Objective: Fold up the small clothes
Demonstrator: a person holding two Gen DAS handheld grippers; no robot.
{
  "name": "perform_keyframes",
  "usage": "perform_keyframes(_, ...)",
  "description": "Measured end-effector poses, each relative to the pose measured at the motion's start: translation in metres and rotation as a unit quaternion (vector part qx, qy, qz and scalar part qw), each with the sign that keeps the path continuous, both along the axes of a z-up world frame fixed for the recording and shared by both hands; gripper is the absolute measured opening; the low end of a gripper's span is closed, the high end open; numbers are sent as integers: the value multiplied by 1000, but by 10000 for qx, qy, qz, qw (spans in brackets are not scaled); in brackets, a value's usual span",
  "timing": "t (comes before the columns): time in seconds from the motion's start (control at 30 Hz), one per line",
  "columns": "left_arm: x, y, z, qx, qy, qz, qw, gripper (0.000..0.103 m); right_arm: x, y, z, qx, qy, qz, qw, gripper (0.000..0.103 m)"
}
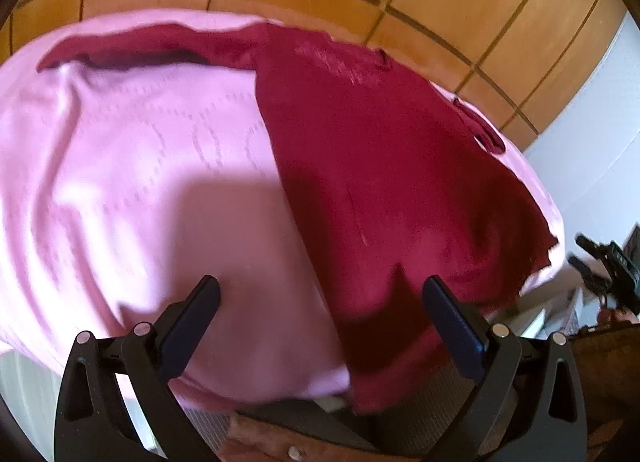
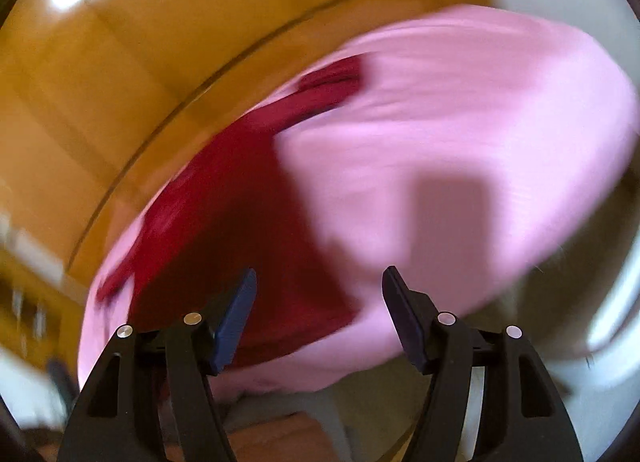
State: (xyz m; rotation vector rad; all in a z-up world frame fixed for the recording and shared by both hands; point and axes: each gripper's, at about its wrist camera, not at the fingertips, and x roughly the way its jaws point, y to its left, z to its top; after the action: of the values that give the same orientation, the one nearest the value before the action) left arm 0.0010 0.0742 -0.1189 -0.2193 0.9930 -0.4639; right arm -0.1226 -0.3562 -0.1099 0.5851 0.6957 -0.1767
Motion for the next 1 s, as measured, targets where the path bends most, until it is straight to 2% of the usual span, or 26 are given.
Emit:
perform_keyframes(0.07, -6, -1, 0, -34, -22, -30, 10000, 101, 20, 29, -4, -465, 268, 488, 9974, 64)
perform_keyframes(0.1, -8, -1, 1, -115, -23, -76, 9999, 100, 29, 37, -9, -658, 429, 533, 9955, 64)
perform_keyframes(0.17, -11, -4, 1, -225, 91, -218, 9995, 95, 38, 39, -20, -770, 643, 413, 9941, 64)
perform_keyframes(0.23, -13, -11, 1, -186, 168, -421, 9988, 78, 42, 34, -27, -986, 799, 96, 9919, 64)
perform_keyframes(0.27, -14, -13, 0, -106, 196, -476, 9986, 76, 39, 27, -32, -1155, 936, -143, 9888, 64)
perform_keyframes(0.37, -13, -19, -3, -45, 287, -580, 9979, 69, 34, 13, -40, -740, 937, -211, 9926, 64)
perform_keyframes(0.4, -13, -22, -5, 22, 320, -574, 9978, 61, 35, 12, -46, -554, 973, -108, 9937, 64)
perform_keyframes(0.43, -11, -24, -6, 101, 330, -558, 9978, 43, 39, 13, -52, -490, 1048, 8, 9933, 54)
perform_keyframes(0.5, -11, -27, -7, 209, 383, -588, 9973, 13, 46, 19, -58, -557, 1151, 141, 9917, 37)
perform_keyframes(0.53, -10, -24, -5, 181, 410, -597, 9972, 8, 48, 20, -59, -635, 1167, 159, 9910, 29)
perform_keyframes(0.6, -9, -13, 4, -42, 395, -565, 9976, 7, 45, 20, -49, -750, 1044, 198, 9915, 14)
perform_keyframes(0.67, -11, -5, 14, -16, 262, -525, 9983, 7, 35, 12, -34, -863, 915, 76, 9920, 11)
perform_keyframes(0.77, -18, 8, 27, -28, 147, -570, 9983, 7, 16, -3, -21, -664, 774, -2, 9948, 5)
perform_keyframes(0.87, -19, 8, 16, 224, 257, -657, 9973, 7, 8, -14, -35, -305, 872, -81, 9957, 5)
perform_keyframes(0.93, -17, 3, -2, 431, 450, -686, 9957, 7, 13, -18, -58, -53, 1040, -131, 9945, 5)
perform_keyframes(1.0, -18, -4, -12, 615, 431, -785, 9941, 8, 18, -15, -76, 97, 1119, -164, 9935, 5)
